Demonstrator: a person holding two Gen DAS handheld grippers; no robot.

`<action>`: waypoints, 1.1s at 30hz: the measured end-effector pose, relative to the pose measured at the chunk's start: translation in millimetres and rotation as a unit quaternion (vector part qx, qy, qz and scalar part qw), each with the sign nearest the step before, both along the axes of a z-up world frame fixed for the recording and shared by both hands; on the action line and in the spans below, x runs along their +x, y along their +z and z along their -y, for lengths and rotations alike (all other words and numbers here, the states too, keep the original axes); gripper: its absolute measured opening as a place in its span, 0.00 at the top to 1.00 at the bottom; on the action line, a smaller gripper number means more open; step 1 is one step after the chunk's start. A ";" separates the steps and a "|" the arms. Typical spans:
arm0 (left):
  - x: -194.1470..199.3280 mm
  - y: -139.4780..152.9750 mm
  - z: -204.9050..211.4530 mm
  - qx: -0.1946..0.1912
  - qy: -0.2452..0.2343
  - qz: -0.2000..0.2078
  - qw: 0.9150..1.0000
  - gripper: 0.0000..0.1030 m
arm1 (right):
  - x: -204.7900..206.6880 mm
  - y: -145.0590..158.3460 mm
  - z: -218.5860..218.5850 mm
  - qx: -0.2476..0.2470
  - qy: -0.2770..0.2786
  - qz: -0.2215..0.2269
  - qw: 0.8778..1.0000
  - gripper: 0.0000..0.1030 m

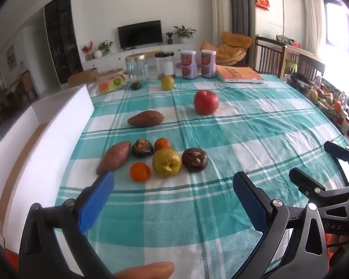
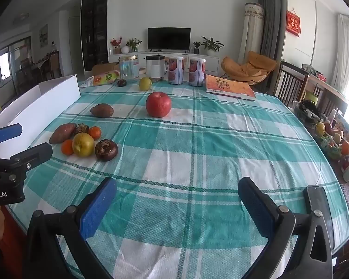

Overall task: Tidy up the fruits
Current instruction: 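Move both tools toward the group of fruits on the checkered cloth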

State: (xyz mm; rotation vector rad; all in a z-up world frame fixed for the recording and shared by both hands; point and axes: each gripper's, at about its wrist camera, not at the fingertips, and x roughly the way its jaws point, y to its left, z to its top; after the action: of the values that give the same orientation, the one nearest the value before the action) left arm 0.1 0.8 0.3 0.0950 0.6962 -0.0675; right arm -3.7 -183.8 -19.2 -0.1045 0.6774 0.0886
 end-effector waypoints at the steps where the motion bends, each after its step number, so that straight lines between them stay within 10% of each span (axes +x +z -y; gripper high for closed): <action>1: -0.2 0.4 0.3 0.000 0.000 0.000 1.000 0.01 | -0.4 0.3 0.3 0.001 0.000 0.002 1.000 0.00; 33: 1.7 -3.1 -6.3 -0.018 0.012 -0.011 1.000 0.01 | -2.8 -8.3 -11.8 -0.007 0.016 -0.007 1.000 0.00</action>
State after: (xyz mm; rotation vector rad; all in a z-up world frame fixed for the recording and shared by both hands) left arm 1.8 7.1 -2.9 0.0518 0.7182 -0.0569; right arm -6.5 -172.0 -27.5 -0.1289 0.6899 0.1148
